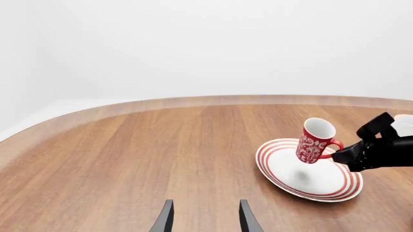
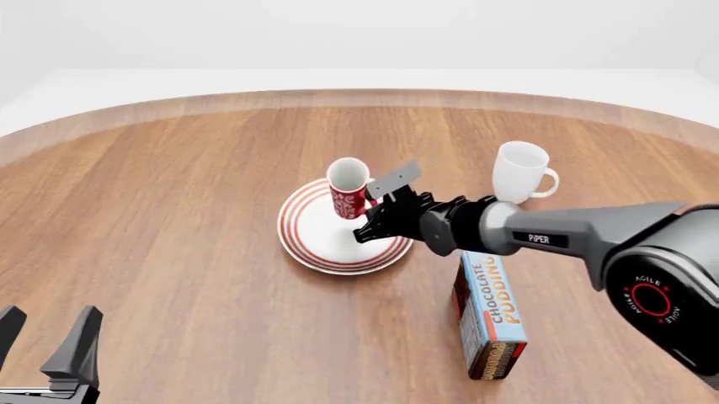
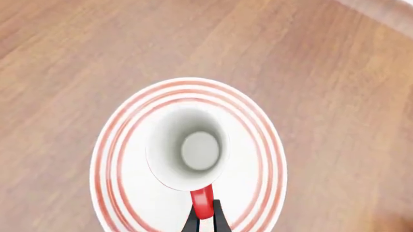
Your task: Pick up the red mug and put it on the plate
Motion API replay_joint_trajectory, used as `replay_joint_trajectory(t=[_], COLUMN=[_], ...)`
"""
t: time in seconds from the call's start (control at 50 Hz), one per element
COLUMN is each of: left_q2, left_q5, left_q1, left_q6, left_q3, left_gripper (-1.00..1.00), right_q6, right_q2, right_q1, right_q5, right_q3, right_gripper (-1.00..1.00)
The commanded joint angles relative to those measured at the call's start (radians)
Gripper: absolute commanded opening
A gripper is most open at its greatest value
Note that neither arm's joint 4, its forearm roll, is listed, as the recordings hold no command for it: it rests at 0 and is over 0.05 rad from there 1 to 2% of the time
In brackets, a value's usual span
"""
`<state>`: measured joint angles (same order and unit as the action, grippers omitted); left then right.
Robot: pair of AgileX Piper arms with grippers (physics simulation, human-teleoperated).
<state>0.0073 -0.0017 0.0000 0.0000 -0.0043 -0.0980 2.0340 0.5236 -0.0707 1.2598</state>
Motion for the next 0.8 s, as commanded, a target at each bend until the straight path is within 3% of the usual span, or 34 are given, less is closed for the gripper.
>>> replay_joint_trajectory(t=[0.02,0.8], left_q2=[0.000,0.000], left_q5=[0.000,0.000], left_q1=[0.000,0.000], left_q6=[0.000,0.000], left_q3=[0.000,0.000], left_gripper=[1.00,1.00], right_q6=[0.008,0.000], right_q2=[0.020,0.057], right_q1=[-0.002,-0.018], right_q5=[0.000,-0.007], right_q3=[0.019,0.035], right_gripper=[-1.00,-1.00])
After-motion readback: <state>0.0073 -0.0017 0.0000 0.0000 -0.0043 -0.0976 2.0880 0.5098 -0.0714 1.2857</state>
